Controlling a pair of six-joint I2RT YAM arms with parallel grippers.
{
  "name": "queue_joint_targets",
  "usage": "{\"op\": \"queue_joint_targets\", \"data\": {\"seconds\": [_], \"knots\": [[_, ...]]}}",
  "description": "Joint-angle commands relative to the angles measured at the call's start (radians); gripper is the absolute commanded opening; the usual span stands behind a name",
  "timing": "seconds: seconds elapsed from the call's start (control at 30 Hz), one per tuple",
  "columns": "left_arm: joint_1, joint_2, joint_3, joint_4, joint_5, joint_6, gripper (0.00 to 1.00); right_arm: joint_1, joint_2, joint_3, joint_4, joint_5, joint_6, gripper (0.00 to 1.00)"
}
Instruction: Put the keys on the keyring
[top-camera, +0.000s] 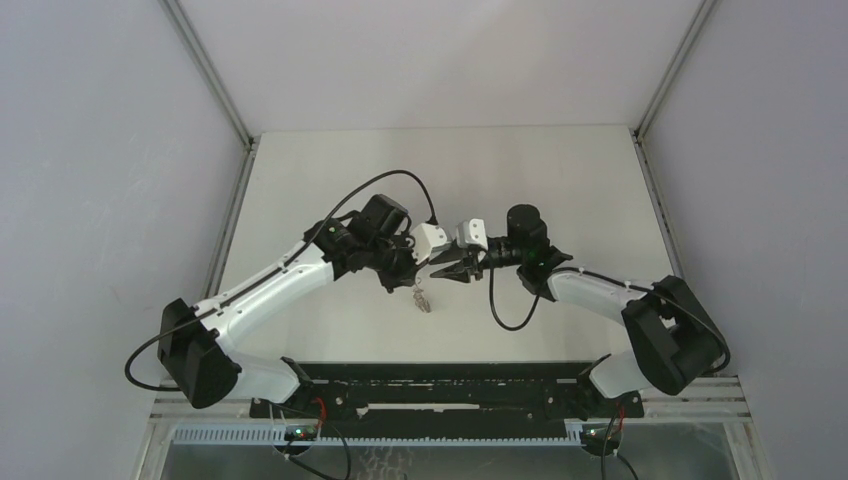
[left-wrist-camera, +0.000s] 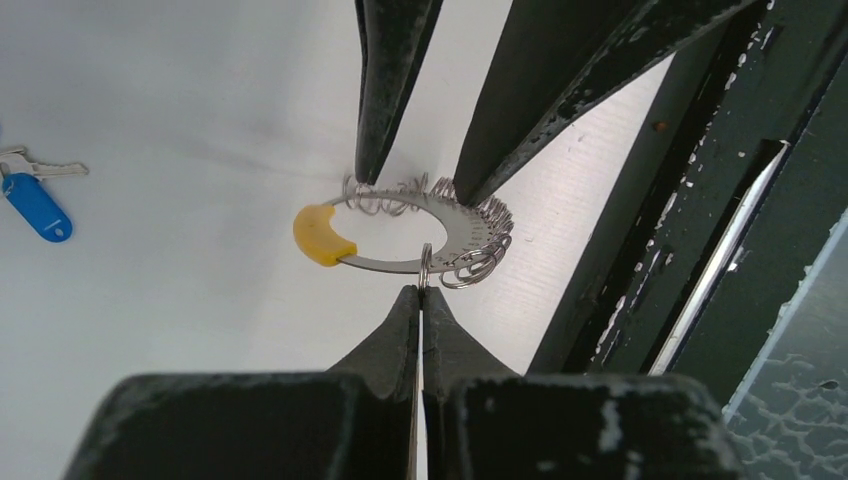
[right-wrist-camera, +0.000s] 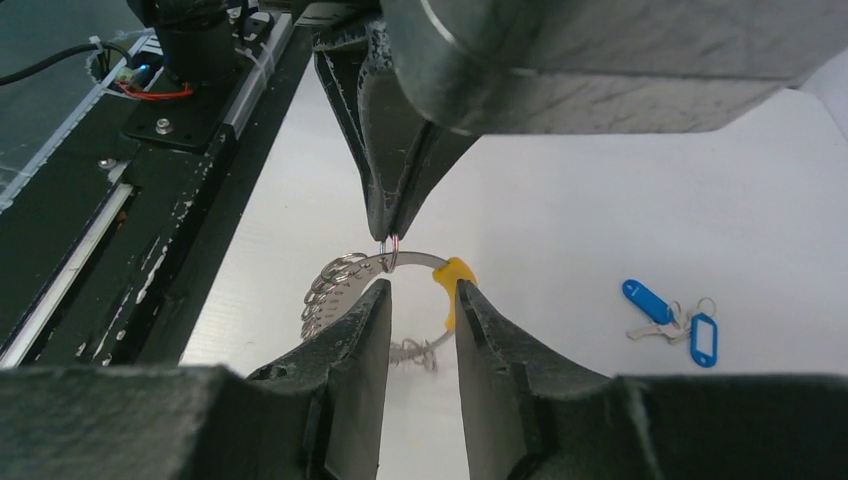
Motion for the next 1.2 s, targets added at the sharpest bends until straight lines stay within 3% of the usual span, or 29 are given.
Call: {"op": "queue_joint_targets", "data": {"seconds": [0.0, 0.57, 1.17], "knots": [[-0.009, -0.025, 0.064, -0.001, 0.040, 0.026, 0.00, 0.016, 0.027, -0.002, 0.115, -0.063, 0.063, 0.29], [-0.011, -0.054, 0.035, 0.065, 0.092, 0.024, 0.00, 0.050, 0.107, 0.008, 0.149, -0.104, 0.117, 0.21], [-0.012, -0.118, -0.013, 0.117, 0.109, 0.036, 0.00, 0.034, 0.107, -0.008, 0.211, -0.069, 0.176, 0.22]]}}
